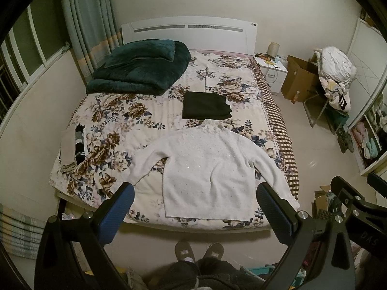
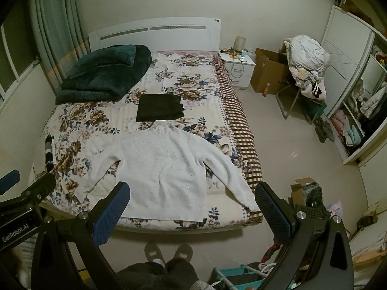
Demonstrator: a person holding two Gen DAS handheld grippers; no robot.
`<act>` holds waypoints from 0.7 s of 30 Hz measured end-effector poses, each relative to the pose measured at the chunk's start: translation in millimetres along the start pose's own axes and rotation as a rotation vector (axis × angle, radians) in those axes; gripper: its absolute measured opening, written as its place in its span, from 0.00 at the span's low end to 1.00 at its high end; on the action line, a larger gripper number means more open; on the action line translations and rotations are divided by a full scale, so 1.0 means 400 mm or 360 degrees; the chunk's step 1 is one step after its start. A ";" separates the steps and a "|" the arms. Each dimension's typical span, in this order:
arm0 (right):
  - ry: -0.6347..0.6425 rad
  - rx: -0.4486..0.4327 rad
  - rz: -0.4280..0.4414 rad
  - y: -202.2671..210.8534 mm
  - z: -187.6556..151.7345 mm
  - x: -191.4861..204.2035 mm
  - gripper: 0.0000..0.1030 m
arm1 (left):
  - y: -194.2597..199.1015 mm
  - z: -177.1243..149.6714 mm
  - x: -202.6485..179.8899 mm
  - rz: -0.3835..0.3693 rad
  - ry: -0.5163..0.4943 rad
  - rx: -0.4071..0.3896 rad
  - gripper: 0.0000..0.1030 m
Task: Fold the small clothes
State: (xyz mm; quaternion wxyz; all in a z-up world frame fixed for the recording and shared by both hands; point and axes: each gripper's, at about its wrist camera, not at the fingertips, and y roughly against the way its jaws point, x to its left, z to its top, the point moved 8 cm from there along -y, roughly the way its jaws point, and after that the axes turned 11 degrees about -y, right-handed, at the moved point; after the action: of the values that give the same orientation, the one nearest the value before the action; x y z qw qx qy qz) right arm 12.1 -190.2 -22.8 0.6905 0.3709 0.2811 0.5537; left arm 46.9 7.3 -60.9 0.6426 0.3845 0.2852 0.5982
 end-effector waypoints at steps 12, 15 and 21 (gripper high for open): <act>-0.0002 -0.0006 0.0002 0.002 0.000 -0.003 1.00 | 0.008 0.008 0.007 0.0001 0.0016 -0.0007 1.00; -0.0001 -0.0007 0.0003 0.000 0.009 0.005 1.00 | 0.012 0.015 0.012 0.0002 0.0020 -0.0008 1.00; 0.0000 -0.0010 0.0004 -0.001 0.012 0.008 1.00 | 0.013 0.015 0.014 -0.0004 0.0019 -0.0008 1.00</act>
State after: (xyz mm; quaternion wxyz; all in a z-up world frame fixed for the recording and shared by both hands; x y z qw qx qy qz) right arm 16.9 -188.2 -20.3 0.6910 0.3690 0.2789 0.5556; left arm 49.9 11.8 -52.8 0.6427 0.3790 0.2879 0.6003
